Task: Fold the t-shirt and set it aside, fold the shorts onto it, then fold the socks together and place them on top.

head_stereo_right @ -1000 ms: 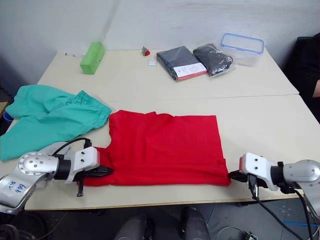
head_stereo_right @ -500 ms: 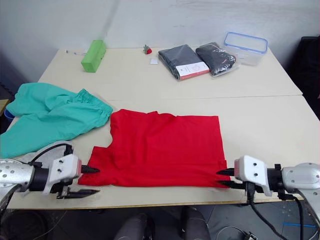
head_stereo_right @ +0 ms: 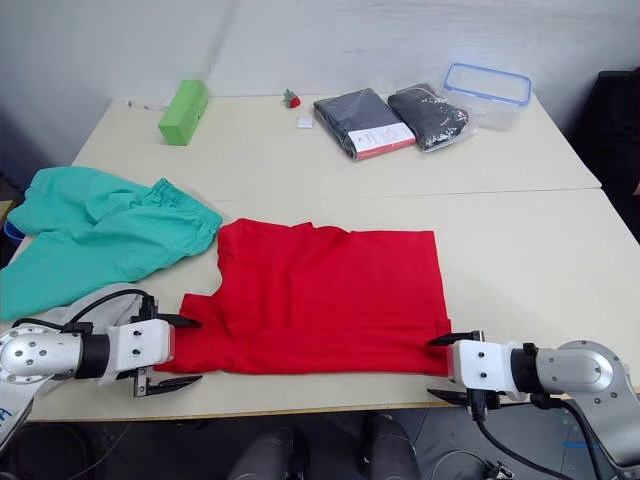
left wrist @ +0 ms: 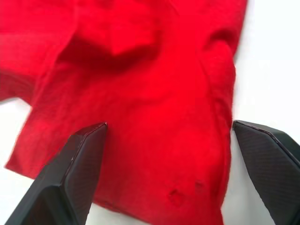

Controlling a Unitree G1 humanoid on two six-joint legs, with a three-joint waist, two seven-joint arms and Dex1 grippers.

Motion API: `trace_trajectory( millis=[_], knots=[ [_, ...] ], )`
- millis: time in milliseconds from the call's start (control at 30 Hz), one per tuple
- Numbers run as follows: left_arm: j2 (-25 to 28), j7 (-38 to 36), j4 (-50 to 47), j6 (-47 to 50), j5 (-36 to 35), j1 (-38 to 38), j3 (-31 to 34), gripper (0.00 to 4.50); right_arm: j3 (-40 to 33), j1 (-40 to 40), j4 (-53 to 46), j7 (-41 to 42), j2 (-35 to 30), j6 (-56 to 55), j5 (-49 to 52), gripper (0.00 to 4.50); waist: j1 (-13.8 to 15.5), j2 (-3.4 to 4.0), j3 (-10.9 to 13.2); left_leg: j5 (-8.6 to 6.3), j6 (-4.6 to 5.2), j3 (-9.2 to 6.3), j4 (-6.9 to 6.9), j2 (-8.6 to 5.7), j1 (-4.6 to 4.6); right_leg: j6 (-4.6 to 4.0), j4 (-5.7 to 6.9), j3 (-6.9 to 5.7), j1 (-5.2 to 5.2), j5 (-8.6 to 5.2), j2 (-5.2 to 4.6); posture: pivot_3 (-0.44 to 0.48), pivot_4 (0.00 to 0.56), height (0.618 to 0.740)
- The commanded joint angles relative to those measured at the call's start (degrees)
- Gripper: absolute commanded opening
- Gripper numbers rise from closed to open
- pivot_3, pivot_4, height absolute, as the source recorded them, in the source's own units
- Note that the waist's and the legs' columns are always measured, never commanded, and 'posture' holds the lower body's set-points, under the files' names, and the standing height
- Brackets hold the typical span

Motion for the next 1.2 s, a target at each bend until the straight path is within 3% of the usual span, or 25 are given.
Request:
trace_trajectory(
  millis=[33,133,300,533,767,1033,1200],
  knots=[
    [0.1,-0.9,0.2,-0.9,0.6,0.4,-1.3,4.50,0.1,-0.7,0.9,-0.6,0.1,-1.1,-0.7,2.72,0.0,0.00,0.0,0.00,0.00,0.00,0.00,0.00,0.01,0.00,0.00,0.00,0.01,0.00,0.00,0.000,0.150,0.740],
    [-0.4,-0.8,0.1,-0.5,1.1,0.8,-3.0,3.88,0.9,-1.4,1.8,-0.9,0.0,-1.6,-1.6,1.67,0.0,0.02,0.0,0.00,0.00,0.00,0.00,0.00,0.03,0.00,0.00,0.01,0.03,0.00,0.00,0.000,0.150,0.740],
    [-0.5,-0.1,0.3,-0.1,2.3,0.8,-4.1,2.25,1.2,-2.1,2.6,-1.0,-0.1,-1.7,-2.3,0.00,0.2,0.14,-0.1,0.00,0.02,0.01,0.00,-0.02,0.12,0.00,0.02,0.03,0.12,0.00,-0.02,0.000,0.150,0.740],
    [-0.2,-0.4,0.4,0.6,1.7,0.9,-4.6,0.02,1.3,-2.1,2.8,-0.8,-0.2,-2.2,-1.9,0.00,0.3,0.20,-0.1,0.00,0.04,0.00,0.00,-0.03,0.33,0.00,0.07,0.06,0.27,0.00,-0.07,0.000,0.150,0.740],
    [0.6,-3.2,-0.5,3.1,-2.1,2.4,-3.2,0.02,1.1,-1.7,3.3,1.4,-0.9,-3.7,-0.1,0.00,0.2,0.24,-0.1,-0.01,0.04,0.02,-0.01,-0.02,0.33,-0.01,0.08,0.07,0.26,-0.01,-0.06,0.000,0.150,0.740],
    [2.2,-6.8,-7.7,6.3,-6.0,11.6,1.1,0.02,-1.9,3.3,3.5,8.6,-4.4,-6.9,4.6,0.00,-0.2,0.23,-0.1,-0.25,0.01,0.14,-0.01,0.18,0.33,-0.17,0.04,0.08,0.20,-0.18,0.11,0.000,0.150,0.740],
    [2.2,-6.8,-9.6,6.1,-4.7,16.2,1.1,0.02,-3.0,5.9,4.8,9.3,-5.2,-8.9,3.8,0.00,0.0,0.21,-0.1,-0.35,0.12,0.18,0.00,0.19,0.36,-0.18,0.02,0.12,0.21,-0.20,0.15,0.000,0.150,0.740]
  ],
)
